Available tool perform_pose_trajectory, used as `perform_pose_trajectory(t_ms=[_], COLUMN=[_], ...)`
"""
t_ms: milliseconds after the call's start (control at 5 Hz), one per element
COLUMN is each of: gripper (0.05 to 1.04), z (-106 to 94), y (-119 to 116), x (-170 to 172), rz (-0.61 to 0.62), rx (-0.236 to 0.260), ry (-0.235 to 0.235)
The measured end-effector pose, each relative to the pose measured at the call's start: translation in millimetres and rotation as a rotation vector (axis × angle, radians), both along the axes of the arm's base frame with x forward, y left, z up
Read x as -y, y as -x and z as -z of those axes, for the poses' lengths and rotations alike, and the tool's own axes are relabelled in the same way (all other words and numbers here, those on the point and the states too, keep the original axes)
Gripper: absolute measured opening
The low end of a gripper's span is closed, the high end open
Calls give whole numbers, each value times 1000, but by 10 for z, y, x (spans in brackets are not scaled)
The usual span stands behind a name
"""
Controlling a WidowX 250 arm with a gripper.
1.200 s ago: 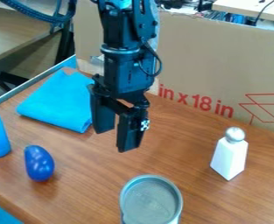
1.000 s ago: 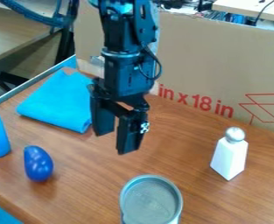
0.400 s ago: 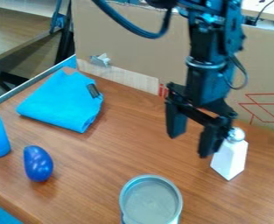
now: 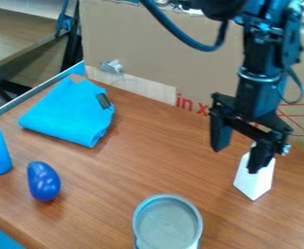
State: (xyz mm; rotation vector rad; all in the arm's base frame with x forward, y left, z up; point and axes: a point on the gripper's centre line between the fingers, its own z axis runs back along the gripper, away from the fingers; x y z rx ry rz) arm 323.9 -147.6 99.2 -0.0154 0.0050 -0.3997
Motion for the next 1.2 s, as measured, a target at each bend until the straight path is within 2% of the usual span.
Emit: perform_pose_trajectory(t_ms=[200,400,600,1000,1200], gripper=[1001,1001,1001,972,682], z=[15,46,139,305,323], y=[-33,-93,-158,-300,-333], x=[72,115,124,192,214], rz=[-2,19,8,4,20], rx=[19,18,-10,-46,-67], ry=[-17,0,-27,-39,-27])
